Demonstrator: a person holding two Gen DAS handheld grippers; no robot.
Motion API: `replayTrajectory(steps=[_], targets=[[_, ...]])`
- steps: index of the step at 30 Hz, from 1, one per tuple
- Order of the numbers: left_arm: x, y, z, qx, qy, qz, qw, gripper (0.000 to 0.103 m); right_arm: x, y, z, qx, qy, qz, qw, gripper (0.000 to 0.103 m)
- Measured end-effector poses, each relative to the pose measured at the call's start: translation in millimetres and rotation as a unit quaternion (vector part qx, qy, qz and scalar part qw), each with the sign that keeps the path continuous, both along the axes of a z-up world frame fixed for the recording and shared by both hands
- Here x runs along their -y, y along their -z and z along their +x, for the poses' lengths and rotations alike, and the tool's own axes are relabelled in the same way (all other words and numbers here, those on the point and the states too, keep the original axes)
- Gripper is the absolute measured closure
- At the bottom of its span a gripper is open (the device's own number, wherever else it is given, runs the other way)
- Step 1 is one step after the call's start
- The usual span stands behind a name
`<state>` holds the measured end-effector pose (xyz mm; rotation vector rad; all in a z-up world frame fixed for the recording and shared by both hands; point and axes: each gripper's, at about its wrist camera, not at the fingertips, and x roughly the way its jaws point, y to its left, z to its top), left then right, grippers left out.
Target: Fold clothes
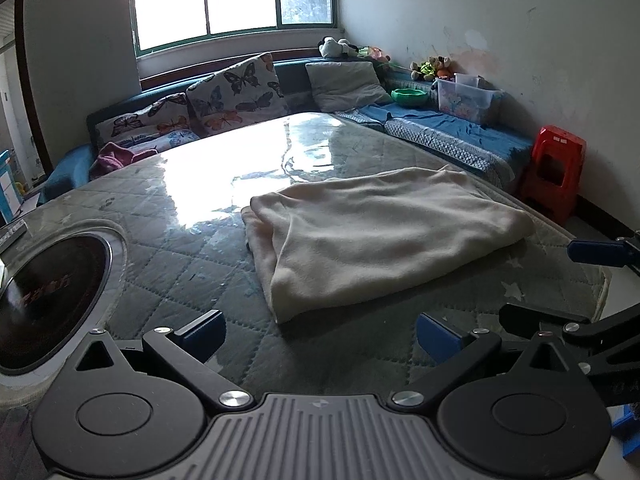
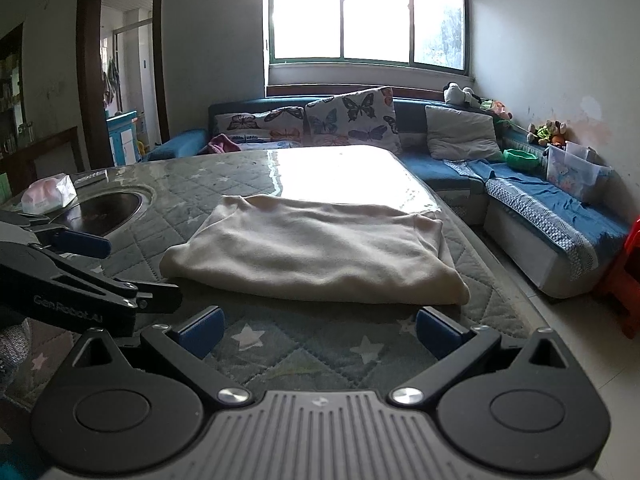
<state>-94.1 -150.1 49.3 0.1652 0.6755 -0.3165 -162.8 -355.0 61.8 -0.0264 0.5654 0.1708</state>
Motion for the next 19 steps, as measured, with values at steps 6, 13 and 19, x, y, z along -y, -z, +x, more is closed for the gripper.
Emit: replayTrajectory(steps=[6, 13, 19], targets=[[4.9, -0.4, 10.0, -0.004, 0.003, 0.004, 1.0000, 0.000, 5.2, -0.4, 11.2, -0.006, 0.001, 0.000, 1.000, 0.000], [7.0, 1.4, 21.4, -0.011, -0.002, 0.008, 0.9999, 0.000, 7.4, 2.6, 23.3, -0.014, -0.003, 0.001, 1.000, 0.000], [7.1, 2.8, 30.5, -0.017, -0.005, 0.013, 0.9998, 0.000, 6.3, 5.3, 32.3, -0.021, -0.008, 0.004, 1.000, 0.000]])
